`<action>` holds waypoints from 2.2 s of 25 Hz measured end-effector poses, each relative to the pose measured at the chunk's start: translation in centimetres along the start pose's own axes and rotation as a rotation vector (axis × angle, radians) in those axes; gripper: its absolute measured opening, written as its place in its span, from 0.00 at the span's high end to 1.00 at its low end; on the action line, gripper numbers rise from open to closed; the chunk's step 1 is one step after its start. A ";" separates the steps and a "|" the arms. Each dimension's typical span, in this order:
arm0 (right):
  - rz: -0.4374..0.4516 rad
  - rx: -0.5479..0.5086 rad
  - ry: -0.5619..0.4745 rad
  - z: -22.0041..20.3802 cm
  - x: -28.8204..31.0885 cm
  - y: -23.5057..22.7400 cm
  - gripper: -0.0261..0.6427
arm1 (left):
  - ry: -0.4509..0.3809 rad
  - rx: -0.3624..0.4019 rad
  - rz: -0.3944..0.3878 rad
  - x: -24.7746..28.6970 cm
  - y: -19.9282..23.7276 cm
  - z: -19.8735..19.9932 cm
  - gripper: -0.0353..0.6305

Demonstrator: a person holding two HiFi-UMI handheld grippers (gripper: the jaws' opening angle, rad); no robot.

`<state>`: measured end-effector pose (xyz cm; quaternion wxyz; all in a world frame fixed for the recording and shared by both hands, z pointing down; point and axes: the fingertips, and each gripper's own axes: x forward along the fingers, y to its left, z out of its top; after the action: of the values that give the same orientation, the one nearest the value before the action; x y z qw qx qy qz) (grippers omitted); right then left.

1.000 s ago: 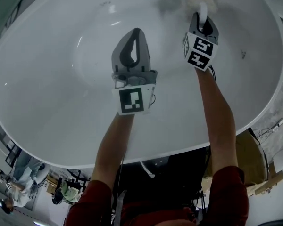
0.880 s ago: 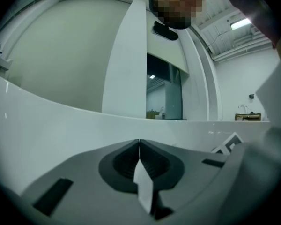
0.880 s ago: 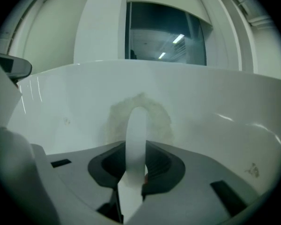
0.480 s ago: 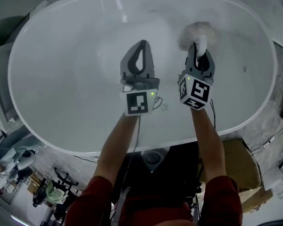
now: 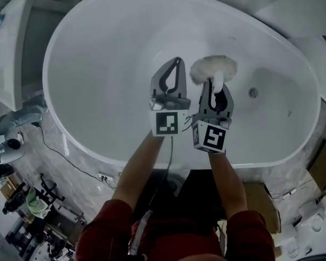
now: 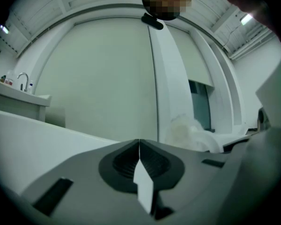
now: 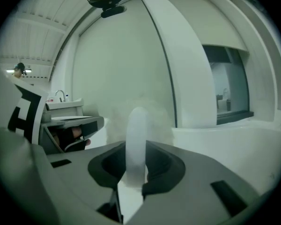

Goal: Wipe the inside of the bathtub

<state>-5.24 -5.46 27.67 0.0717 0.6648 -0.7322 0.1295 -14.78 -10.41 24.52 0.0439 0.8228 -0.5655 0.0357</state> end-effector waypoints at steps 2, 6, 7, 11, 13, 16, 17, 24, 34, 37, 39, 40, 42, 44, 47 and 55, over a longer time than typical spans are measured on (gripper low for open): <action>0.037 -0.019 0.005 -0.1 1.7 3.5 0.83 | -0.007 -0.002 0.039 -0.9 3.9 0.5 0.92; 0.071 -0.032 0.014 -1.4 5.7 8.9 0.83 | -0.013 0.017 0.107 -2.3 11.2 0.1 0.92; 0.079 -0.045 0.018 -1.8 6.8 9.9 0.83 | -0.014 0.017 0.121 -2.5 12.6 -0.1 0.92; 0.102 -0.094 0.025 -2.4 11.2 12.1 0.83 | -0.005 0.028 0.155 -2.3 16.0 -0.9 0.92; 0.109 -0.110 0.025 -2.8 13.5 13.4 0.83 | 0.011 0.044 0.156 -2.1 17.5 -1.8 0.92; 0.114 -0.143 0.027 -3.5 17.3 15.4 0.83 | 0.015 0.017 0.158 -1.4 20.0 -3.4 0.92; 0.115 -0.151 0.032 -3.9 18.7 15.7 0.83 | 0.015 0.004 0.159 -1.0 20.8 -4.0 0.92; 0.088 -0.209 0.047 -3.6 28.5 12.9 0.83 | 0.018 -0.020 0.167 2.6 20.7 -6.6 0.92; 0.072 -0.273 0.060 -2.9 29.9 16.6 0.83 | 0.052 -0.020 0.144 1.4 21.7 -6.7 0.92; 0.091 -0.283 0.065 -3.3 29.4 14.4 0.83 | 0.056 0.000 0.124 2.4 19.3 -6.9 0.92; 0.089 -0.297 0.072 -3.9 29.1 12.7 0.83 | 0.058 -0.009 0.114 3.0 18.0 -7.3 0.92; 0.083 -0.303 0.074 -4.2 28.9 11.7 0.83 | 0.059 -0.013 0.108 3.3 17.2 -7.5 0.92; 0.065 -0.307 0.075 -4.4 28.3 9.7 0.83 | 0.055 -0.013 0.093 4.0 16.0 -7.4 0.92; 0.040 -0.307 0.074 -4.1 27.3 7.9 0.83 | 0.046 -0.014 0.077 4.2 14.8 -6.8 0.92; -0.004 -0.291 0.083 -4.2 25.9 4.7 0.83 | 0.047 -0.010 0.039 4.5 12.5 -6.4 0.92; -0.098 -0.261 0.099 -5.7 21.6 -6.2 0.83 | 0.054 0.010 -0.070 6.5 2.8 -7.1 0.92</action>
<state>-1.78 -24.99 39.64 0.1996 0.6776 -0.7051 0.0621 -15.13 -16.66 32.41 0.0564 0.8409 -0.5349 0.0594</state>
